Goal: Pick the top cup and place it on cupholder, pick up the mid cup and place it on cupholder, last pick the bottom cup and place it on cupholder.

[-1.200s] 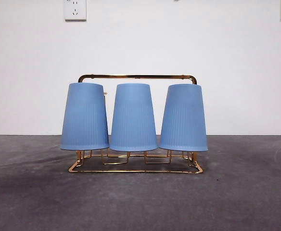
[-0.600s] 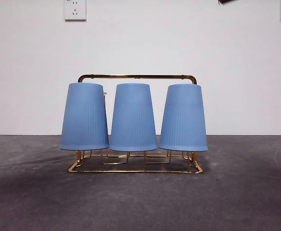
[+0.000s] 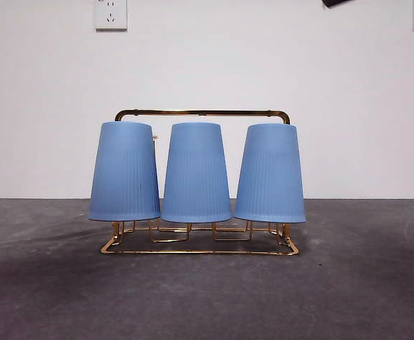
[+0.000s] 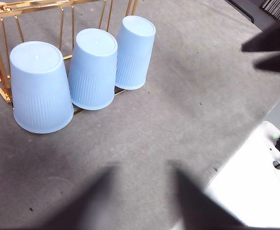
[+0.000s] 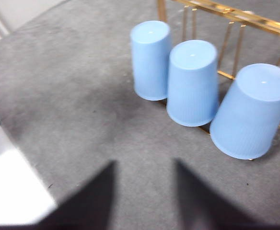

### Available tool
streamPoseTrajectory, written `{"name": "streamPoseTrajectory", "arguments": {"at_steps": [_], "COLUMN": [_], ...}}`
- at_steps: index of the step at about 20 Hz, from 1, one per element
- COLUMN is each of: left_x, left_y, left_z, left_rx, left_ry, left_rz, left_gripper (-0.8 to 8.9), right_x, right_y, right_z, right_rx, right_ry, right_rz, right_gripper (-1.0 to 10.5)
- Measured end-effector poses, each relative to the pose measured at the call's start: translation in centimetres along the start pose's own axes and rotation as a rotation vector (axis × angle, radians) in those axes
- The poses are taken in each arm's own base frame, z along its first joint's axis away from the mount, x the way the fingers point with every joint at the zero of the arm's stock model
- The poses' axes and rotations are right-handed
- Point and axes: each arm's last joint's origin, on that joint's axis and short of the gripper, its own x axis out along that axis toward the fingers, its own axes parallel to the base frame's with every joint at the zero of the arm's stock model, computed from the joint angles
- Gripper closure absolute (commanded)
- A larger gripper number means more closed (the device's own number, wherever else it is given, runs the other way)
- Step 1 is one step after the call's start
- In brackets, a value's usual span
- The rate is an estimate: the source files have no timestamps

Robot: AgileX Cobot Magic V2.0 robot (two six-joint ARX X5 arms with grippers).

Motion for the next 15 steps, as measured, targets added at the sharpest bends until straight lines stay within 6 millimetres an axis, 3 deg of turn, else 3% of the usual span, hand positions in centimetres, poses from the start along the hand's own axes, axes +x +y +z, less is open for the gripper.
{"name": "streamPoseTrajectory", "arguments": {"at_steps": [15], "left_x": [0.00], "left_y": [0.00], "left_z": [0.00], "left_rx": [0.000], "left_ry": [0.000], "left_rz": [0.000], "left_gripper": [7.99], "right_x": [0.00], "right_y": [-0.03], "right_z": [0.05], "right_rx": [0.001], "right_ry": [-0.008], "right_rz": [-0.013], "right_gripper": [9.4]}}
